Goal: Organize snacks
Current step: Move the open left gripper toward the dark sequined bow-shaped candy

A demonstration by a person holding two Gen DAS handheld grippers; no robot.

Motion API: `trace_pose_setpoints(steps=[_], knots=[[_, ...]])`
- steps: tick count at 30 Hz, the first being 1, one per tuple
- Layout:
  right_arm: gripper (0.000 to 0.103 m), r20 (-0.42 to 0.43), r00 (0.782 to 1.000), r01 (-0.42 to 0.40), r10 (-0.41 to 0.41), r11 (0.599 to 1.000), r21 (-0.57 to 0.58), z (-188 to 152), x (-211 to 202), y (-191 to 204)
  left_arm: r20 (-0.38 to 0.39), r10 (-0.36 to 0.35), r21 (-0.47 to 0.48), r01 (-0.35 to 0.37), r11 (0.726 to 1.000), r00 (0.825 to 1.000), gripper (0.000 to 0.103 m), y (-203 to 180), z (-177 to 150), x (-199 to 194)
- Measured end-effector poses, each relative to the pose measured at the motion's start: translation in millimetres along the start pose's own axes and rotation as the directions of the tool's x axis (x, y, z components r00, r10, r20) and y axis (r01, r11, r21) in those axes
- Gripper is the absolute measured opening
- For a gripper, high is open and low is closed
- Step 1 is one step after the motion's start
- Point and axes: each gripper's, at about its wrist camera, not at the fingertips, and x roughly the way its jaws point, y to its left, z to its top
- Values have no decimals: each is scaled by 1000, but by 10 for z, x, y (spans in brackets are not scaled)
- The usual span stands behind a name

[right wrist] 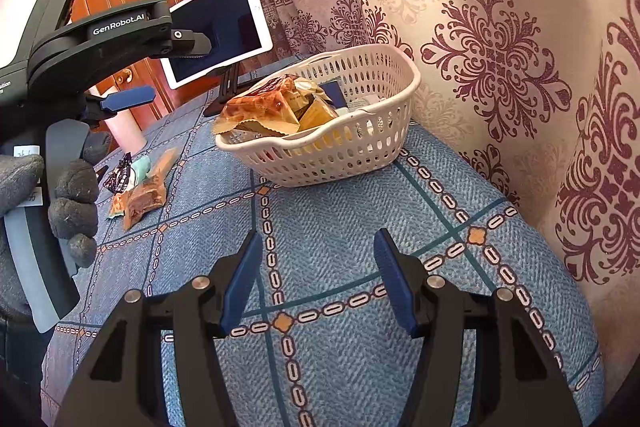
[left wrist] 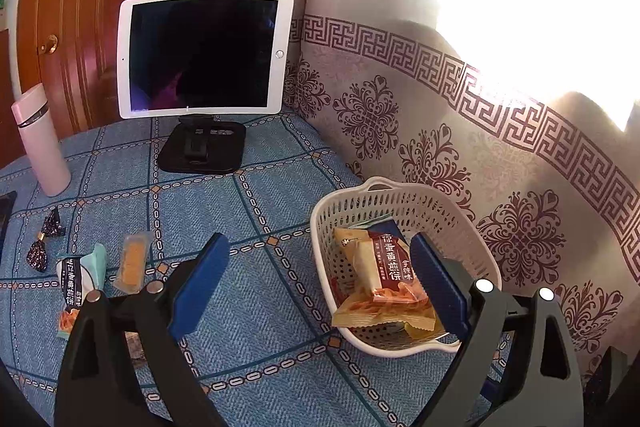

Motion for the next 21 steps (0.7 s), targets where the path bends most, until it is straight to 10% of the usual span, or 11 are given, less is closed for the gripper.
trace_pose_setpoints(steps=[21], knots=[[59, -54, 997, -56, 53, 997, -59, -24, 66, 333, 0, 201, -167, -198, 966, 980, 93, 1092, -98, -261]])
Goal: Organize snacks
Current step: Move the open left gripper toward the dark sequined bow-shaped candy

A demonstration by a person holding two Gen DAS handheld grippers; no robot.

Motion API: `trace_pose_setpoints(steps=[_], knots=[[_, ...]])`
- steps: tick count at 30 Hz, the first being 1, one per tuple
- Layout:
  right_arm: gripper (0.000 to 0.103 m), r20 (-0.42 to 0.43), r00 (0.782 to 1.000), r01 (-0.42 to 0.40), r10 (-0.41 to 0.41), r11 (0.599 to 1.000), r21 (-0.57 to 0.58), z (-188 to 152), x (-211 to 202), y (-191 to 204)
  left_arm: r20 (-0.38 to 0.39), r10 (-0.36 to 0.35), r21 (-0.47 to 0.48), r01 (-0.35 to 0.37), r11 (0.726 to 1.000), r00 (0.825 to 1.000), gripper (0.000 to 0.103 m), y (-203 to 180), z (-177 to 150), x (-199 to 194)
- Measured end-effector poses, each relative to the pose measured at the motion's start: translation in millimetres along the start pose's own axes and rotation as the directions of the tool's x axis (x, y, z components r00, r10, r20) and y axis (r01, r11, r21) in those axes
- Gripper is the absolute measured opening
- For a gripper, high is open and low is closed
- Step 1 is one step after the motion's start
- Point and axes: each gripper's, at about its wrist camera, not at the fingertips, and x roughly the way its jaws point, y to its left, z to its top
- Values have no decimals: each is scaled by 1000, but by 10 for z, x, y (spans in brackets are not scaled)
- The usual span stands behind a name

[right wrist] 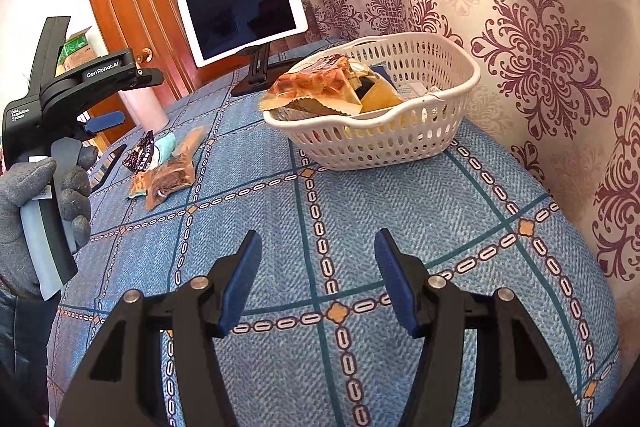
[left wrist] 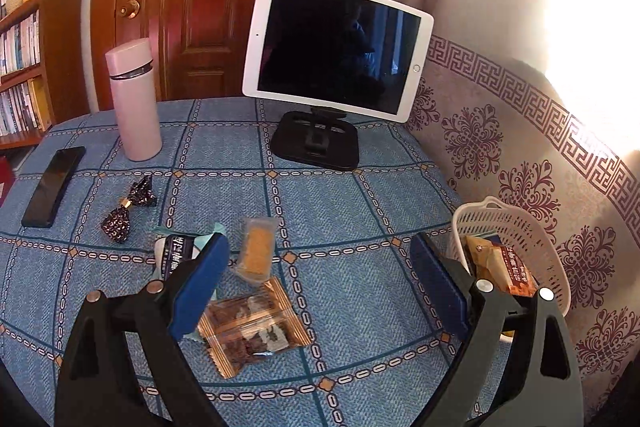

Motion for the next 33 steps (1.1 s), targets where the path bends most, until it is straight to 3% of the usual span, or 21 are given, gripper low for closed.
trace_pose_setpoints(steps=[9, 22, 33], knots=[[60, -29, 999, -20, 18, 999, -49, -20, 81, 235, -1, 130, -65, -130, 989, 991, 93, 741, 35, 40], [60, -76, 997, -34, 26, 994, -106, -49, 231, 496, -97, 278, -119, -288, 950, 956, 91, 1698, -30, 390], [60, -101, 995, -1, -13, 990, -141, -23, 328, 584, -198, 289, -86, -310, 947, 937, 59, 1929, -17, 925]])
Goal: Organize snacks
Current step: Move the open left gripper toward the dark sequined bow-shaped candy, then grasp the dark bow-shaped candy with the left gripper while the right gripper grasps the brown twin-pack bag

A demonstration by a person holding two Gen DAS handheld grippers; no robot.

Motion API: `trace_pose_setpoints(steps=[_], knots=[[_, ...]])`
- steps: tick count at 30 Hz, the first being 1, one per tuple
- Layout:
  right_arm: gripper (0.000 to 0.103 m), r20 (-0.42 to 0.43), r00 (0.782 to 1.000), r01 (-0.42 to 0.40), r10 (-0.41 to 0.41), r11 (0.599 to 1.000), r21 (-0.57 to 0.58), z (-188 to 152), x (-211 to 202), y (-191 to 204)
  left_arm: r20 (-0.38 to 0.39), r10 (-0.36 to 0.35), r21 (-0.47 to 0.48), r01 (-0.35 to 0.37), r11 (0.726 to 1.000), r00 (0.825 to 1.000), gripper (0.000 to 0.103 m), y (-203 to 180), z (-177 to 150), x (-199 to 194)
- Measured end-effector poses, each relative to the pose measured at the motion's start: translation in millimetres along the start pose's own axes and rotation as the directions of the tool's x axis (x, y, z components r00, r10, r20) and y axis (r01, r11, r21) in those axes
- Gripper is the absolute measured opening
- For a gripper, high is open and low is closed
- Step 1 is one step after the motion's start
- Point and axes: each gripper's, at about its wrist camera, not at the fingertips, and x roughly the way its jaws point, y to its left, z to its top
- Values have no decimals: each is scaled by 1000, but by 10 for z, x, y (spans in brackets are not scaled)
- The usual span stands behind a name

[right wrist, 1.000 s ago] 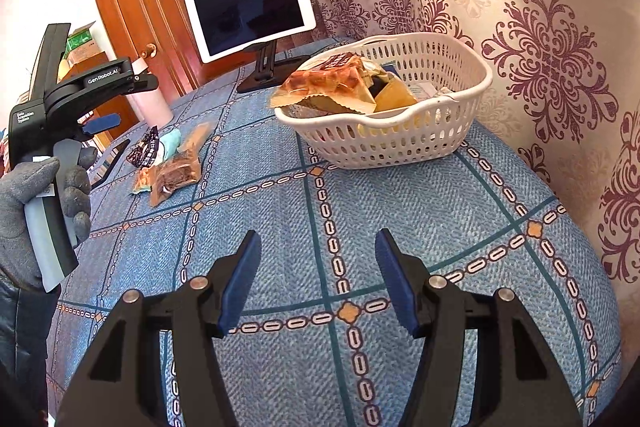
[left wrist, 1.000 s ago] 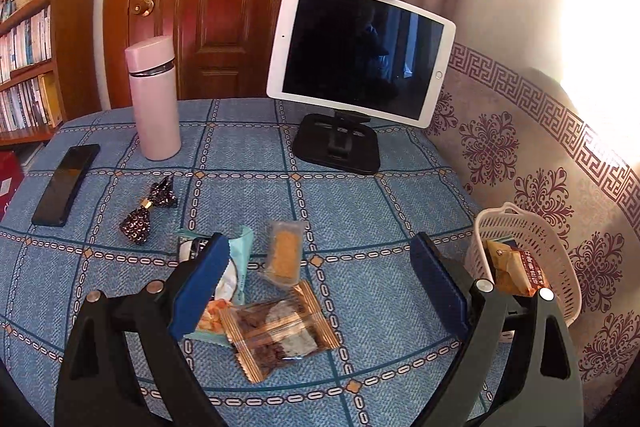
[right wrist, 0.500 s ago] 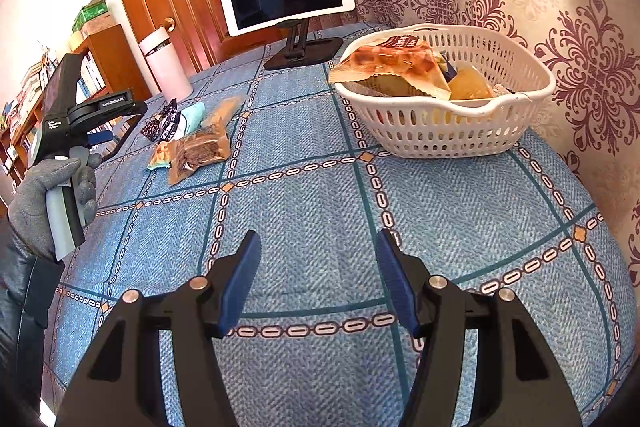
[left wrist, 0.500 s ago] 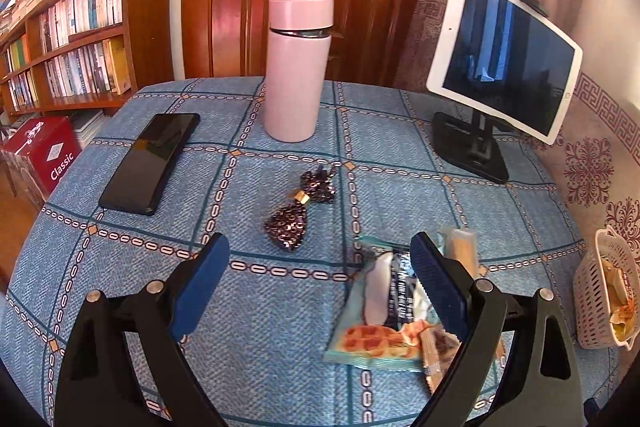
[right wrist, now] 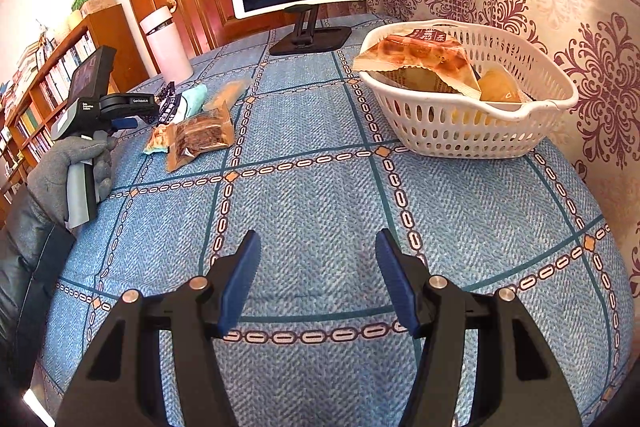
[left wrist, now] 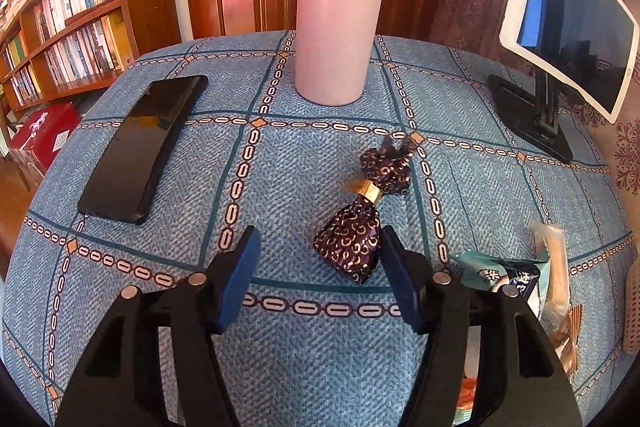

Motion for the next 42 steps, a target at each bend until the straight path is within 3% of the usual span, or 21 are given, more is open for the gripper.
trace_pose_setpoints(steps=[2, 7, 15, 24, 29, 32, 38, 42], knots=[[60, -2, 1000, 4, -4, 1000, -10, 19, 15, 33, -1, 1, 6, -1, 1000, 1000, 56, -7, 20, 41], [60, 3, 1000, 8, -8, 999, -49, 125, 75, 168, 18, -25, -6, 25, 1000, 1000, 31, 25, 17, 37], [60, -19, 996, -85, 85, 995, -48, 551, 380, 470, 78, -114, -84, 120, 989, 990, 31, 186, -50, -133], [60, -116, 978, -185, 173, 977, -102, 814, 875, 902, 139, -86, -141, 106, 984, 986, 31, 314, -58, -310], [60, -118, 978, -184, 173, 978, -93, 912, 968, 987, 142, -76, -172, 101, 980, 987, 31, 391, -44, -302], [66, -131, 965, -234, 226, 971, -53, 899, 912, 1027, 150, -73, -175, 99, 980, 986, 31, 411, -45, -320], [69, -217, 917, -322, 335, 942, 95, 651, 989, 996, 149, -57, -173, 83, 981, 987, 31, 414, -41, -310], [69, -184, 937, -287, 298, 954, 85, 778, 1073, 1026, 152, -57, -184, 85, 979, 987, 31, 426, -37, -315]])
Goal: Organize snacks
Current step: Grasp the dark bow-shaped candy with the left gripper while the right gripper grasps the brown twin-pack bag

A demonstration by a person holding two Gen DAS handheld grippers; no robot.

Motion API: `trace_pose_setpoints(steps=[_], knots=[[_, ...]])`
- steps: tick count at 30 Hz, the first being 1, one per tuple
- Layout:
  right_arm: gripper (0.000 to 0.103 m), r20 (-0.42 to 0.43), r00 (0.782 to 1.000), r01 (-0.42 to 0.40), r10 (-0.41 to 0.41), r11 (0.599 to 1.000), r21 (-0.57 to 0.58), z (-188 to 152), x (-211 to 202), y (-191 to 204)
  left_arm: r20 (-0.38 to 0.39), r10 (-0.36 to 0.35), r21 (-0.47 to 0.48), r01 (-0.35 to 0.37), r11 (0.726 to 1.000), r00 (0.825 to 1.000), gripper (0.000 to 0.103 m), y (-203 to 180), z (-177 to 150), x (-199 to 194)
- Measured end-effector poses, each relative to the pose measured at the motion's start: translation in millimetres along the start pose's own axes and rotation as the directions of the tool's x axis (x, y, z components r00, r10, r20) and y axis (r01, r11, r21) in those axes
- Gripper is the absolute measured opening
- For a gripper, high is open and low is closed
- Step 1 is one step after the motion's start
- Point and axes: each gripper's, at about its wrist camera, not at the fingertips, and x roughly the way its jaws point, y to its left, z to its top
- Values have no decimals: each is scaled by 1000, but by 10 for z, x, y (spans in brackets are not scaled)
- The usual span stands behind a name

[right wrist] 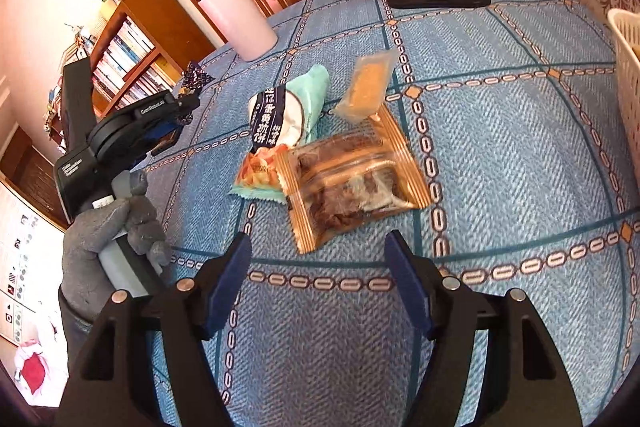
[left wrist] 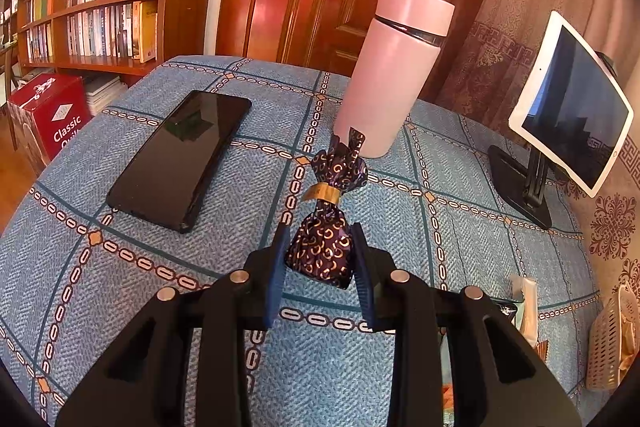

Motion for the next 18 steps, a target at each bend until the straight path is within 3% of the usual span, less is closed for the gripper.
trace_pose_setpoints(steps=[7, 12, 15, 18], knots=[[71, 29, 998, 58, -58, 998, -9, 302, 271, 55, 5, 0, -4, 0, 1000, 1000, 31, 3, 1, -12], [71, 50, 988, 153, -149, 983, -105, 341, 394, 228, 5, 1, -12, -1, 1000, 1000, 31, 31, 6, -10], [64, 63, 976, 217, -209, 961, -173, 268, 407, 308, 5, 1, -13, -1, 1000, 1000, 31, 32, 5, -7], [61, 68, 973, 229, -220, 954, -192, 208, 356, 325, 4, 1, -16, -1, 1000, 1000, 31, 38, 6, -3]])
